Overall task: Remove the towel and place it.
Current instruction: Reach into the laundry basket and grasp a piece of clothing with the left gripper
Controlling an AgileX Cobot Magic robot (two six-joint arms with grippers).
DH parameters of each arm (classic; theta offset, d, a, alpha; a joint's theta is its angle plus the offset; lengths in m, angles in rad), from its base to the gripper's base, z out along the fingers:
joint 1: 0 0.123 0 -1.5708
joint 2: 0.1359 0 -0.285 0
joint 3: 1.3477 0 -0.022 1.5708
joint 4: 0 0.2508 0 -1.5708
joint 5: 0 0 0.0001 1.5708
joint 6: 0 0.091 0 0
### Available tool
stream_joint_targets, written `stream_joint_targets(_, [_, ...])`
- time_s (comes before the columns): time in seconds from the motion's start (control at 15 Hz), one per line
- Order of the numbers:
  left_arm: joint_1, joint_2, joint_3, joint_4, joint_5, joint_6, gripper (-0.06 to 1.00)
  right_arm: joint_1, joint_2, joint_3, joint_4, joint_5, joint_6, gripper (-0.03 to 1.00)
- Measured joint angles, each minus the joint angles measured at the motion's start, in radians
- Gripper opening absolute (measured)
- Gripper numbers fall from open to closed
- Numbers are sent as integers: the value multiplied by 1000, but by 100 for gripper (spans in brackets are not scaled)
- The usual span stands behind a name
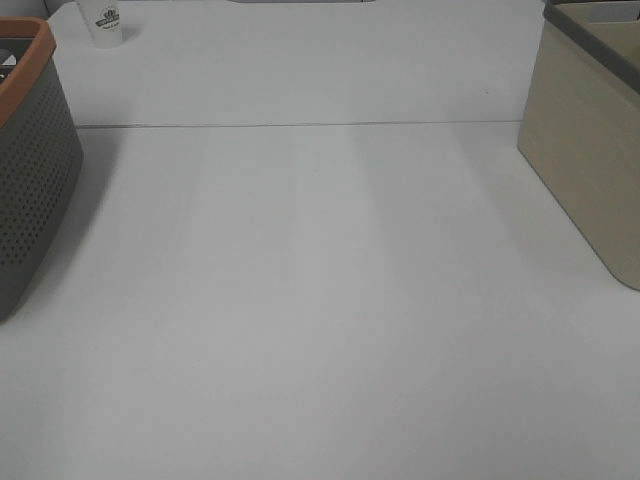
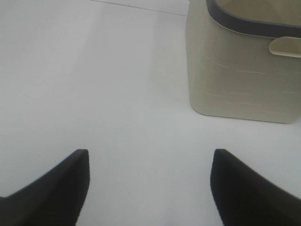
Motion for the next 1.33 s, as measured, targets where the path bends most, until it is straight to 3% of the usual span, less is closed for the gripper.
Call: stream_joint_targets(1.33, [0,0,0,0,0,0,76,0,0,0,0,0,0,71])
